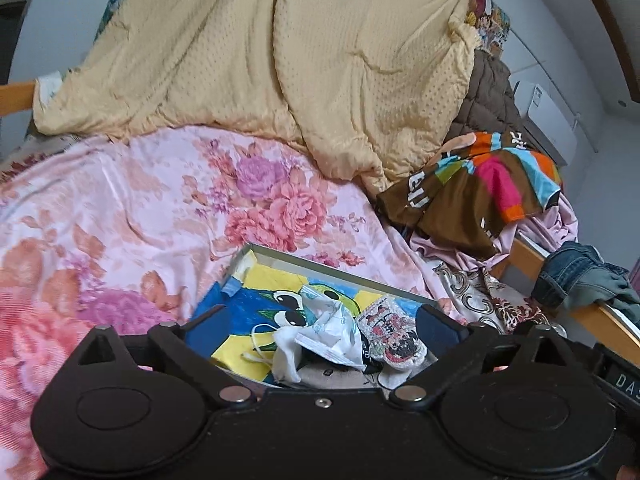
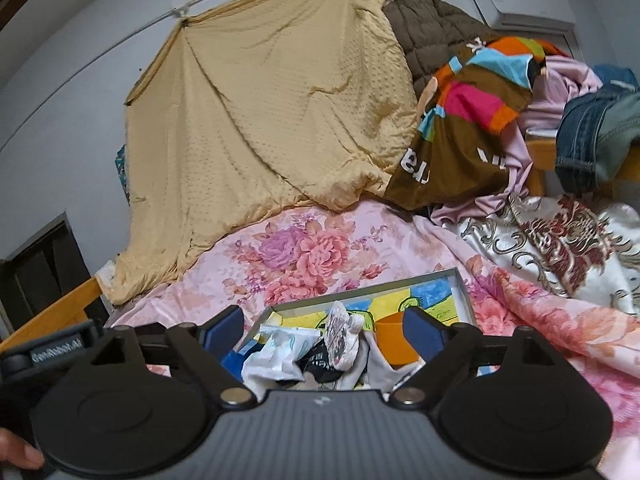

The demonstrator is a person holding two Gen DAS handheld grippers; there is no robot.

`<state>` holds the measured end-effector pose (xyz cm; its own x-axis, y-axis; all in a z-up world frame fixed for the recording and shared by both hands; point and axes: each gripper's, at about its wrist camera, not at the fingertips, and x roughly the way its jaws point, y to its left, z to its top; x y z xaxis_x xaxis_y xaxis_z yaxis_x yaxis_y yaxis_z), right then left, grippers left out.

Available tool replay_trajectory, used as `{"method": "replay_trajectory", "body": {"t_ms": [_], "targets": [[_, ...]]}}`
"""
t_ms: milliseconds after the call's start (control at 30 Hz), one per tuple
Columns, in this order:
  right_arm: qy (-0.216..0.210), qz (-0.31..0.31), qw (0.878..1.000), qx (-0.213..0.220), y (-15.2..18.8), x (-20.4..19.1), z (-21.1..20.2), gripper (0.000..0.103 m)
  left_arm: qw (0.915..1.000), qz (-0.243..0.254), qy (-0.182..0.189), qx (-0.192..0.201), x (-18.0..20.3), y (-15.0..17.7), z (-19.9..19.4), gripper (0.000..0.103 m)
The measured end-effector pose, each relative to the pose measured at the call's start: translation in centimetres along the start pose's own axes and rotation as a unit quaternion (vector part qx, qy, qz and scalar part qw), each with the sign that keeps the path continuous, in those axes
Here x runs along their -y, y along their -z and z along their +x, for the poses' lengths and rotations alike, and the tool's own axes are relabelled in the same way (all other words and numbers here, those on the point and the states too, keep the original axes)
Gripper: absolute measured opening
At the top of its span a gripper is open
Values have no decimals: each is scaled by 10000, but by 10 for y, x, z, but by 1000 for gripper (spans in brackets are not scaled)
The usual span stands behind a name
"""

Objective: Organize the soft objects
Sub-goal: 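Withdraw both tools from the tray away from the pile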

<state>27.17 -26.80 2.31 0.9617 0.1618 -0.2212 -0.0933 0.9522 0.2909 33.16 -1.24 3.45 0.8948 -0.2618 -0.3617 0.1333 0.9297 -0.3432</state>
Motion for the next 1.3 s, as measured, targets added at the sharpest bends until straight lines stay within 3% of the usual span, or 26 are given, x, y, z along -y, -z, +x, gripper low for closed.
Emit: {"method": "replay_trajectory", "body": {"t_ms": [200, 533, 900, 1300], "targets": [[13, -104, 9999, 84, 8, -9, -35, 100, 9998, 159, -4, 138, 6, 4, -44, 102], [134, -255, 9995, 130, 22, -12, -77, 103, 9991, 394, -71, 153, 16, 29, -96, 102], [254, -258, 9993, -25, 41, -10, -102, 103, 9974, 576, -105, 429, 26, 58, -132, 102], [317, -391, 9987, -117, 58, -16, -117, 103, 9978, 481, -254, 377, 18, 76, -150, 102]]}}
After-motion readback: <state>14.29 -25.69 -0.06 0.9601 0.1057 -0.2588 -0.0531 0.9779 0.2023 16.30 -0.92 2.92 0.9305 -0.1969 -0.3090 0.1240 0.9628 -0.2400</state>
